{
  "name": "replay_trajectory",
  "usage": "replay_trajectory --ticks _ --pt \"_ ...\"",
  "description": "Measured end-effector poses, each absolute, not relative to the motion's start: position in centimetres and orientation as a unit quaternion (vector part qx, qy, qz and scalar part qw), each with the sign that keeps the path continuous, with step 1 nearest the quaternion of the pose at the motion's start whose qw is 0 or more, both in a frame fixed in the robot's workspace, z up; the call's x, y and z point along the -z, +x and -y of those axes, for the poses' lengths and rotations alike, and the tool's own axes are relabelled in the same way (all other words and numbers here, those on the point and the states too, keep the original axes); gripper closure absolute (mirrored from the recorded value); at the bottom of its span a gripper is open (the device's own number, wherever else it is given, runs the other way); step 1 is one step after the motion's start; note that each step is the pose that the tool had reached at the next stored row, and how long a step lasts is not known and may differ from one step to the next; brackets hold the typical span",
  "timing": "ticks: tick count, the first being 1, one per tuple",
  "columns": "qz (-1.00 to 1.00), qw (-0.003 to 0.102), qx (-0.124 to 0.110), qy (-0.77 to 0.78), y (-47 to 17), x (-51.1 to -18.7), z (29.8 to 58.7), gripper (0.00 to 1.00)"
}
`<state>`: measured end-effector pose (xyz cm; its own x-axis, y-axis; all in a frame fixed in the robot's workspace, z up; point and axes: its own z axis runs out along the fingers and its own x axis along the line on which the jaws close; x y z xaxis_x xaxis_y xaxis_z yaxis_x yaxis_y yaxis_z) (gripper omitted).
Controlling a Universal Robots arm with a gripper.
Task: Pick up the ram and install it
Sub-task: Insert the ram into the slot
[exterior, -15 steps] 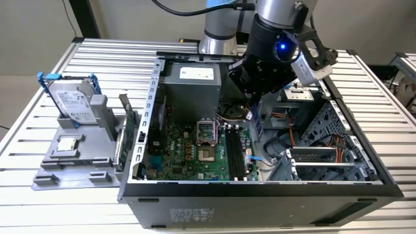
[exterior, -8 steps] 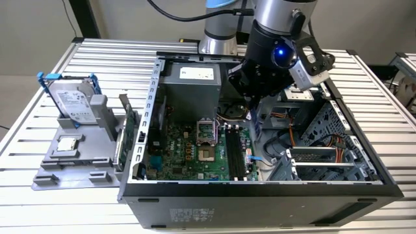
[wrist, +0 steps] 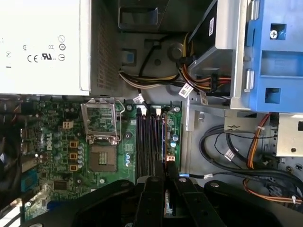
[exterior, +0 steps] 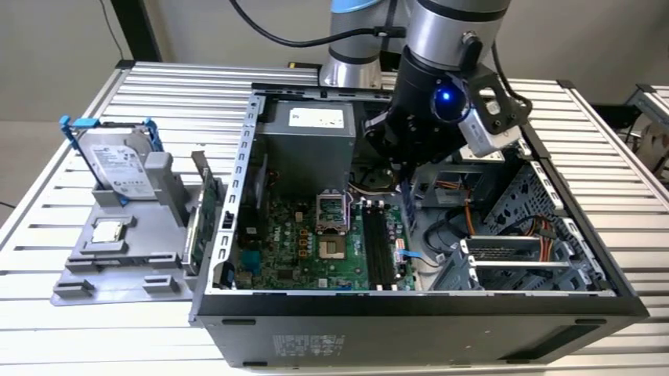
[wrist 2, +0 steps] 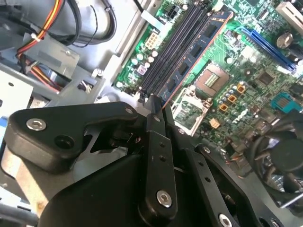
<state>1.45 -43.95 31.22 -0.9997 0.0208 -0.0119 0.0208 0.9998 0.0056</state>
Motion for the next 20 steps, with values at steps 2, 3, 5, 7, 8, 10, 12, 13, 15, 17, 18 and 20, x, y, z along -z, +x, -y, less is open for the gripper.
replay_trajectory --ticks 2,3,5,7,8,10,12,13,15,17,18,20 --pt "-1.0 0.006 -0.003 0.029 1.4 -30.8 44.0 1.0" --pt "-0.999 0.006 -0.003 0.038 1.4 -30.7 44.0 1.0" --pt "-0.999 0.006 -0.002 0.053 1.4 -30.3 44.0 1.0" --pt "-0.998 0.006 -0.003 0.059 1.4 -29.9 44.0 1.0" --pt "-0.998 0.006 -0.003 0.059 1.4 -29.8 44.0 1.0" --pt "-0.998 0.006 -0.002 0.059 1.4 -29.4 44.0 1.0" --pt "-0.998 0.006 -0.002 0.059 1.4 -29.0 44.0 1.0" --pt "-0.998 0.006 -0.003 0.059 1.5 -28.8 44.0 1.0" --pt "-0.998 0.006 -0.002 0.056 1.5 -28.5 44.0 1.0" --pt "-0.999 0.006 -0.003 0.054 1.6 -28.1 44.0 1.0" --pt "-0.999 0.006 -0.003 0.053 1.6 -27.9 44.0 1.0" --pt "-0.999 0.006 -0.002 0.052 1.7 -27.8 44.0 1.0"
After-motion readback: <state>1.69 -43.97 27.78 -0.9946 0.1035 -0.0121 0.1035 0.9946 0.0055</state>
